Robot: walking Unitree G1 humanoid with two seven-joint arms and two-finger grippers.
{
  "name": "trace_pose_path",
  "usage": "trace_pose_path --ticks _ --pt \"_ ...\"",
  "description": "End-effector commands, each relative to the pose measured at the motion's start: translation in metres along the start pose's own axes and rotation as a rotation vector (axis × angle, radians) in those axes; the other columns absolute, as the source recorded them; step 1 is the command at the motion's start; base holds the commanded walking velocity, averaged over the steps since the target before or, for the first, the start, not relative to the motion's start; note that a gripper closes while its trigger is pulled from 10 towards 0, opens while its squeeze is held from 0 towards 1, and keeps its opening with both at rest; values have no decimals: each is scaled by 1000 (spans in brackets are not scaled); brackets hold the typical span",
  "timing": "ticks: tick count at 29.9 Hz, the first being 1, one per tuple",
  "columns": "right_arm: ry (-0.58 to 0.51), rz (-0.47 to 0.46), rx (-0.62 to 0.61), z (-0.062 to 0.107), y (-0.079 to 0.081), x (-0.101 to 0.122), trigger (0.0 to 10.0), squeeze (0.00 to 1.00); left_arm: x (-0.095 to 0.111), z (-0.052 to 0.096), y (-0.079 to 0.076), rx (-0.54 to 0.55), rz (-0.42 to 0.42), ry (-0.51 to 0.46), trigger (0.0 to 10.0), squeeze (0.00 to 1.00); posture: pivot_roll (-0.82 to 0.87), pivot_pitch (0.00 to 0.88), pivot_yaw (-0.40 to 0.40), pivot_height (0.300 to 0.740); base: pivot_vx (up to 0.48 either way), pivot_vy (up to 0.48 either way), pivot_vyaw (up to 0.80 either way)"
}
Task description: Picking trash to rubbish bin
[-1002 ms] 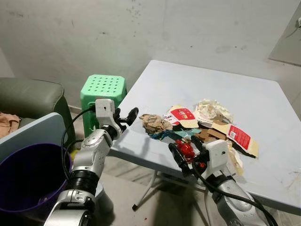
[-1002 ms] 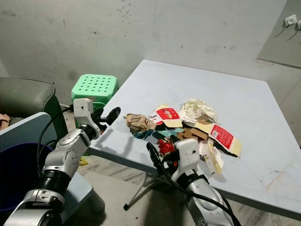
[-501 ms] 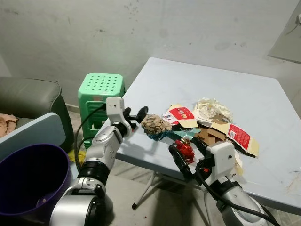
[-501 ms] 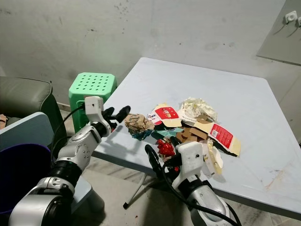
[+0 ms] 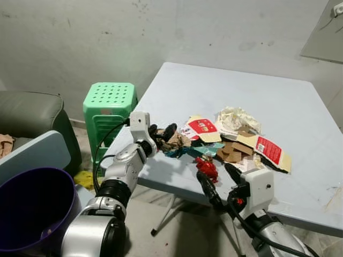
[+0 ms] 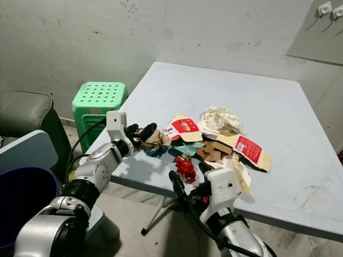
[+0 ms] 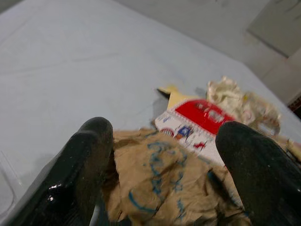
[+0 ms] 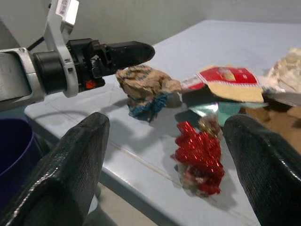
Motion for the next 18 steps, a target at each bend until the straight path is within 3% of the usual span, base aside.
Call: trace_pose_path --ticks 1,5,14,15,17,18 --pt "-14 -8 -6 2 1 6 10000 0 -4 0 3 14 -39 26 10000 0 -267 69 -17 740 0 0 0" --pt "-6 -12 -8 4 2 6 10000 0 -9 5 14 52 -37 41 10000 0 -263 79 -18 740 0 0 0" --pt "3 -10 -2 4 2 7 10000 0 -19 8 20 69 -30 69 10000 0 -259 88 -23 740 0 0 0" --pt "4 -10 -2 4 2 7 10000 0 -20 9 19 58 -29 69 5882 0 -261 90 -22 740 0 0 0" --pt "5 -7 -3 4 2 6 10000 0 -20 9 19 56 -29 70 2627 0 -260 91 -23 740 0 0 0" --pt "6 -6 -4 4 2 7 10000 0 -20 9 18 47 -20 61 0 0 -260 92 -23 740 0 0 0"
Point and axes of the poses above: a point about 5 cm out from each wrist's last joint towards the gripper, its own z axis pointing back from the gripper into the wrist, its own x axis along the axis of the wrist's last joint, y = z × x, the point moved 5 cm from there along -z, pointing out of the wrist towards the gripper, and after that the axes turned 14 degrees about z, right-handed, at the moved point
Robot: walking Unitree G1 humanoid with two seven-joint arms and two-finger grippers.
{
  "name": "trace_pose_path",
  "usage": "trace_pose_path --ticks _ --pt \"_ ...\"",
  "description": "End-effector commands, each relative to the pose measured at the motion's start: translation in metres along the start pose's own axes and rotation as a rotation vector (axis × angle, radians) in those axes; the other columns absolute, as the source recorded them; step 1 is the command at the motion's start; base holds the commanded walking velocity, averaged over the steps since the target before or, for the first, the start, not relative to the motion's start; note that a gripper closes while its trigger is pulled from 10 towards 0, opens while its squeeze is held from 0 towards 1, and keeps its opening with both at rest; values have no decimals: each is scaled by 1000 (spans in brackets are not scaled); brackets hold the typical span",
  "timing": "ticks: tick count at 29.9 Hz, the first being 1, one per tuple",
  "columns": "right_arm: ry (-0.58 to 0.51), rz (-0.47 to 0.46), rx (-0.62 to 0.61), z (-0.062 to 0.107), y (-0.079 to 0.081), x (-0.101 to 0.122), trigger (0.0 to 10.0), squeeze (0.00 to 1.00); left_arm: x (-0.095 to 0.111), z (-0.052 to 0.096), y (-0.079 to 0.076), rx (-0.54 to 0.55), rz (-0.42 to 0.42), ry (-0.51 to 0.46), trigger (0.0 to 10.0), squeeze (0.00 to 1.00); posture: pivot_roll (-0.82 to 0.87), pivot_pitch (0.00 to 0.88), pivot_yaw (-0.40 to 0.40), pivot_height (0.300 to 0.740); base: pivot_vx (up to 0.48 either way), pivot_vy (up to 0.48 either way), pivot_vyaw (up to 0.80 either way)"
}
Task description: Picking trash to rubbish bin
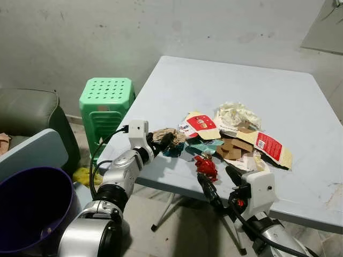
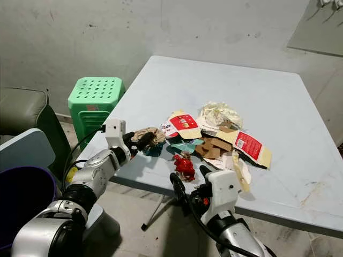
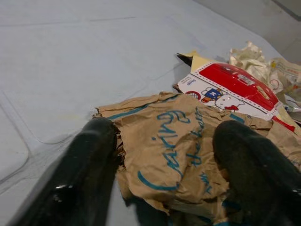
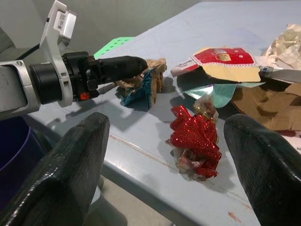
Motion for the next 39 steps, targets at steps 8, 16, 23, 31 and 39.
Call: trace_pose_path --ticks 8,16,23,31,39 --pt "-14 12 -2 1 1 7 10000 0 -6 1 1 -2 -4 16 0 0 -262 93 -23 740 0 0 0" --pt "-12 14 -6 1 1 7 10000 0 -5 1 1 -6 -3 15 0 0 -260 93 -21 740 0 0 0" --pt "-10 16 -2 1 2 6 10000 0 -3 1 1 -5 -6 12 0 0 -259 88 -20 740 0 0 0" --pt "-15 19 6 -3 2 6 10000 0 -1 1 0 -11 -6 6 0 0 -242 67 -24 740 0 0 0" --pt "-52 9 -11 -13 -4 9 10000 0 12 3 -5 -43 -42 -33 0 0 -201 44 -21 740 0 0 0"
Point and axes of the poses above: a point about 5 cm out from each wrist's last joint towards the gripper, its own z axis pointing back from the gripper into the wrist, its own x axis along the axis of the wrist's last joint, y = z × x, the point moved 5 cm from there along -z, pointing out of the wrist towards the gripper, and after that the axes turned 14 degrees about z, right-handed, at the moved point
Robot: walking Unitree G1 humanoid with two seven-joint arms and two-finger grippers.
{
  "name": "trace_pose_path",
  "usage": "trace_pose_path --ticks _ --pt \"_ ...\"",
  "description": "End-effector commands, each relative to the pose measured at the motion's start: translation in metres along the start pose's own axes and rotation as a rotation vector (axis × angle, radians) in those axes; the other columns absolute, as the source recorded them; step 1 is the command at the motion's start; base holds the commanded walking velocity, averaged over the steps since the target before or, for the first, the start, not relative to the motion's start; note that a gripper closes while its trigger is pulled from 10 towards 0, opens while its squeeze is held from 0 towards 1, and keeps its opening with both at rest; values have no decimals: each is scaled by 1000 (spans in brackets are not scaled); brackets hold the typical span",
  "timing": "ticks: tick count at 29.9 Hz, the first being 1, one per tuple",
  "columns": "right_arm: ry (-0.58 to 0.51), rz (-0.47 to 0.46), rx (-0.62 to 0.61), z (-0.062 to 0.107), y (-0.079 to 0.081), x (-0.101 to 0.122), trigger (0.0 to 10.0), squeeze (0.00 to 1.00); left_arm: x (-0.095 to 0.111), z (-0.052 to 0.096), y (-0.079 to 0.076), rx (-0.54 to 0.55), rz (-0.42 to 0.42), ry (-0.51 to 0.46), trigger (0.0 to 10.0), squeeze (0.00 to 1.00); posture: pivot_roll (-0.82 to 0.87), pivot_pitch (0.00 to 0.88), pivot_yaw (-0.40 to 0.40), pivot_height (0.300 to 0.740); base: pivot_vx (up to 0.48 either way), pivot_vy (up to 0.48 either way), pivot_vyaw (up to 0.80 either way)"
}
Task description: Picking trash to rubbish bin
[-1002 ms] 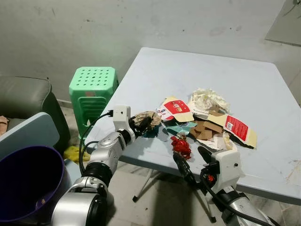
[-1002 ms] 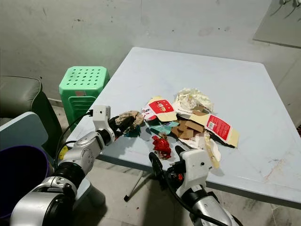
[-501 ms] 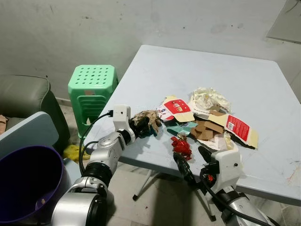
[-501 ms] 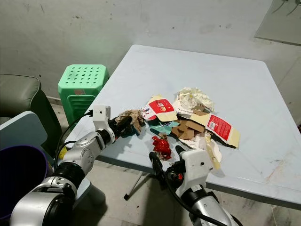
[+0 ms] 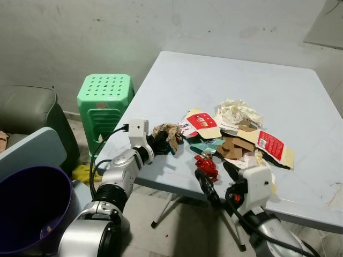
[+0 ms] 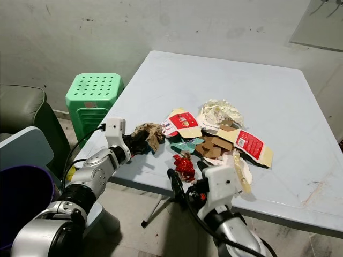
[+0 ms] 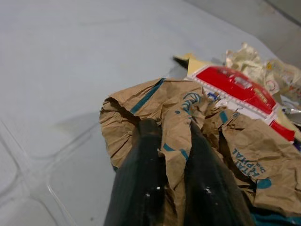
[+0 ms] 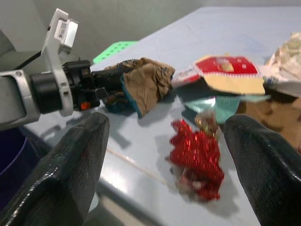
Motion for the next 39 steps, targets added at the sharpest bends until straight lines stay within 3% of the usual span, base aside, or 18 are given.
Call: trace_pose_path --ticks 1,6,14,15,16,17,20,24,33,39 --pt "-15 -12 -23 -3 -6 0 10000 0 6 3 -1 -12 -34 -13 0 0 -187 34 -21 740 0 0 0" --pt "-41 -22 -37 -10 -10 3 10000 0 12 6 -4 -31 -46 -36 0 0 -154 17 -24 740 0 0 0" --pt "-119 -5 -86 -33 -28 12 10000 0 28 28 -13 -53 -105 -122 0 0 -82 0 -38 740 0 0 0" --pt "-127 15 -120 -39 -37 13 10000 0 34 34 -16 -46 -198 -159 3686 0 -63 0 -41 740 0 0 0" --pt "-127 15 -120 -39 -37 13 10000 0 34 34 -16 -46 -198 -159 3686 0 -63 0 -41 740 0 0 0" --pt "-131 31 -155 -45 -45 13 10000 0 40 39 -19 -43 -266 -196 10000 0 -39 0 -47 740 0 0 0" --pt "-135 62 -206 -52 -57 13 10000 0 52 48 -24 -41 -279 -269 10000 0 -29 0 -49 740 0 0 0" --pt "-111 101 -270 -59 -70 8 10000 0 68 60 -20 39 -317 -364 10000 0 -15 0 -52 740 0 0 0" --pt "-95 130 -323 -59 -81 -9 10000 0 56 79 6 188 -339 -366 10000 0 -5 0 -52 740 0 0 0" --pt "-97 144 -335 -58 -84 -11 10000 0 58 80 6 170 -309 -362 10000 0 -8 0 -54 740 0 0 0"
Point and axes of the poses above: a point about 5 cm out from each wrist's last joint towards the gripper, its own z axis pointing back from the gripper into the wrist, its own x axis along the axis of the wrist's last joint, y = z × x, the point moved 5 cm from there along -z, pointing out of the wrist towards the gripper, and after that the axes turned 14 degrees about z, right-handed, at the moved point
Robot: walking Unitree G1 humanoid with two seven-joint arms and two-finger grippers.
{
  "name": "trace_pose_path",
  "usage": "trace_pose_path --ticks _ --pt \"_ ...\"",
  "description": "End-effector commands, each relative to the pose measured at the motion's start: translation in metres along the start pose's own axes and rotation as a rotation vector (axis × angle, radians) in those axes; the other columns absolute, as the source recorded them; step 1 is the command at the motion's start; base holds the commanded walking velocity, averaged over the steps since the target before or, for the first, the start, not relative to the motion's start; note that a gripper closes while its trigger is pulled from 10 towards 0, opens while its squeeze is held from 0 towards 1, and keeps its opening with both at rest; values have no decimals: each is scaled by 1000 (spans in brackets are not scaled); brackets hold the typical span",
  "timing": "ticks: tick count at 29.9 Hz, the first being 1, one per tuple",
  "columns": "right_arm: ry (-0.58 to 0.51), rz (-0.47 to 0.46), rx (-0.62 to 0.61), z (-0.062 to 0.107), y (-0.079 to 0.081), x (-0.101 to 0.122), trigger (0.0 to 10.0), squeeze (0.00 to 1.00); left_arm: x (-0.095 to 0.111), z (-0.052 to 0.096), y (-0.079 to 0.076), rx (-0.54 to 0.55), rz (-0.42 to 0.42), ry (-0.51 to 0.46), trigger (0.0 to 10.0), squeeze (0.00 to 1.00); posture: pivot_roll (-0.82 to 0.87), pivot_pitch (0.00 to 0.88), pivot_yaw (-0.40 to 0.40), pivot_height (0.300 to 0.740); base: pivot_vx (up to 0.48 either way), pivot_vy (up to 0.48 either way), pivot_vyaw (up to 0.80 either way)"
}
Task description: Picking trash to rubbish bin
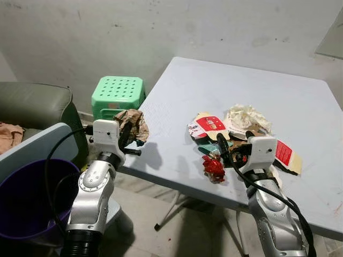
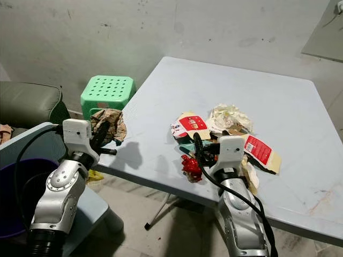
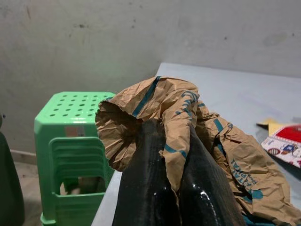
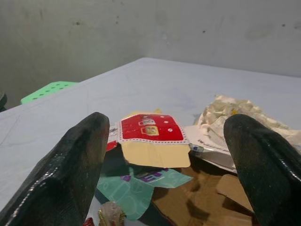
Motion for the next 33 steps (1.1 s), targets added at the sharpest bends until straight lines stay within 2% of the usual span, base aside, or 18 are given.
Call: trace_pose_path --ticks 1,8,23,33 --pt "-2 21 -14 0 -5 -1 10000 0 9 -2 -3 -19 -1 -22 10000 0 -8 0 -54 740 0 0 0" --pt "-10 25 -10 0 -7 -1 10000 0 11 -5 -5 -22 47 -21 10000 0 -14 0 -55 740 0 0 598" --pt "-8 25 27 2 0 -3 10000 0 7 -8 0 -7 73 4 10000 0 -8 0 -66 740 0 0 800" --pt "-7 26 52 2 4 -3 10000 0 8 -10 0 0 85 1 10000 0 0 0 -73 740 0 339 800"
Point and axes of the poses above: a point about 5 cm out from each wrist's last joint towards the gripper, its own z axis pointing back from the gripper into the wrist, its own x axis along the axis of the wrist's last joint, y = z × x, the point moved 5 cm from there along -z, pointing out of the wrist towards the gripper, and after that the axes turned 14 degrees about z, right-handed, at the moved point
